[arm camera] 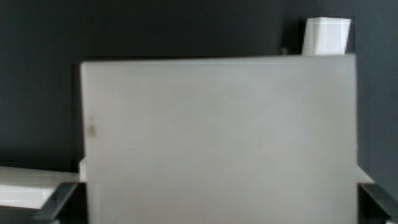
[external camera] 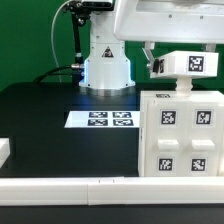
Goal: Assemble cabinet
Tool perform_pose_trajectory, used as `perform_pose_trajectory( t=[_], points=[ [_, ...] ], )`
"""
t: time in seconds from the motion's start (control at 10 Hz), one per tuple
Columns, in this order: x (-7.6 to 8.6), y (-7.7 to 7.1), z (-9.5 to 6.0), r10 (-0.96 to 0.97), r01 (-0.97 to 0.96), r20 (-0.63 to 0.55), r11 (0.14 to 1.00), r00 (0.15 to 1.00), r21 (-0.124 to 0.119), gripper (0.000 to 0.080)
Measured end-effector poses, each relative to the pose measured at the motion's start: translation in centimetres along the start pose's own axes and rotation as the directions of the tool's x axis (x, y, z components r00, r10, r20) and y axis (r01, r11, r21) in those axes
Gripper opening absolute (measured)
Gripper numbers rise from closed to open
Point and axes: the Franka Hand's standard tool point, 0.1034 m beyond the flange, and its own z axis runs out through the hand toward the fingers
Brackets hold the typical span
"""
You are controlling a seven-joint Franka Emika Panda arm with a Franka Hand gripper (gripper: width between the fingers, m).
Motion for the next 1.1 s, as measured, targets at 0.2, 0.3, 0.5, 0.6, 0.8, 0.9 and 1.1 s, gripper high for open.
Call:
perform_pose_trajectory(
  t=[0.2,0.3,0.5,0.6,0.8,0.9,1.1],
  points=[
    [0.6,0.1,0.0,0.001,-0.001,-0.002,1.0,1.0,-0.003,0.0561],
    [0.6,0.2,-0.2,0.006,-0.006,0.009,1.0,1.0,0.0,0.0561],
    [0.8,0.9,-0.4,0.021,-0.021,0.022,1.0,1.0,0.002,0.056],
    [1.0,1.1,-0.2,0.027,-0.027,0.023,1.0,0.999,0.001,0.056],
    [1.0,1.1,0.2,0.072,-0.072,0.03,0.997,0.997,0.007,0.056],
    [1.1,1.0,0.3,0.109,-0.11,0.04,0.994,0.993,0.01,0.056],
    [1.4,1.1,0.5,0.186,-0.19,0.082,0.981,0.979,0.042,0.056]
  ],
)
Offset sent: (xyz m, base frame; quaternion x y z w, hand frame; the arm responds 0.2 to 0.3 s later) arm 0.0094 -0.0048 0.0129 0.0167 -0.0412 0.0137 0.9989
